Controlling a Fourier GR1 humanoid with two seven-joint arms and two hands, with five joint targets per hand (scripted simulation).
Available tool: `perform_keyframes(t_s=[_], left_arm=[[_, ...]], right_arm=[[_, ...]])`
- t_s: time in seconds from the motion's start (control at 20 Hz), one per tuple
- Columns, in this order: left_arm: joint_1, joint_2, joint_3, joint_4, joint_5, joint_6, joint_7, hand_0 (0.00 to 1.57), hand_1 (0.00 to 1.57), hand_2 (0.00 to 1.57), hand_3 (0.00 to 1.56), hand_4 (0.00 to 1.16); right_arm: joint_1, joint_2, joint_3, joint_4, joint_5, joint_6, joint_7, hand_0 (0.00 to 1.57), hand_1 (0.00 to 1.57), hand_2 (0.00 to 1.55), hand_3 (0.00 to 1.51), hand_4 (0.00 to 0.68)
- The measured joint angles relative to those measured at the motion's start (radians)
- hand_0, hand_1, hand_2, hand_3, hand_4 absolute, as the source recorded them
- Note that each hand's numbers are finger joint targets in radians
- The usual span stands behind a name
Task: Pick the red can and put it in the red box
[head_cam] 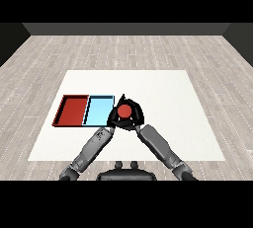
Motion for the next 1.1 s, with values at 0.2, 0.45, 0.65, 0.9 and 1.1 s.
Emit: perform_keyframes(t_s=[0.2, 0.45, 0.65, 0.9, 1.1], left_arm=[[0.011, 0.004, -0.014, -0.028, -0.049, 0.064, 0.047, 0.90, 0.90, 0.95, 0.68, 0.76], [0.015, 0.012, -0.026, -0.030, -0.034, 0.112, 0.057, 1.57, 1.57, 1.54, 1.45, 0.97], [-0.004, 0.022, -0.037, -0.005, -0.023, 0.146, 0.050, 1.57, 1.57, 1.47, 1.33, 0.89], [-0.002, 0.021, -0.040, -0.024, -0.041, 0.177, 0.070, 1.57, 1.57, 1.50, 1.36, 0.87], [0.003, 0.020, -0.055, -0.048, -0.052, 0.212, 0.084, 1.57, 1.57, 1.53, 1.43, 0.87]], right_arm=[[0.001, -0.002, 0.012, -0.006, 0.002, -0.010, -0.008, 1.53, 1.53, 1.47, 1.41, 0.522], [-0.005, -0.006, 0.026, 0.018, -0.036, -0.012, -0.049, 1.47, 1.47, 1.44, 1.39, 0.531], [-0.001, -0.012, 0.035, 0.018, -0.036, -0.022, -0.059, 1.47, 1.47, 1.44, 1.39, 0.557], [0.011, -0.011, 0.025, -0.012, -0.021, -0.004, -0.041, 1.52, 1.52, 1.45, 1.39, 0.538], [0.018, -0.010, 0.006, -0.038, 0.001, 0.007, -0.017, 1.52, 1.52, 1.46, 1.40, 0.547]])
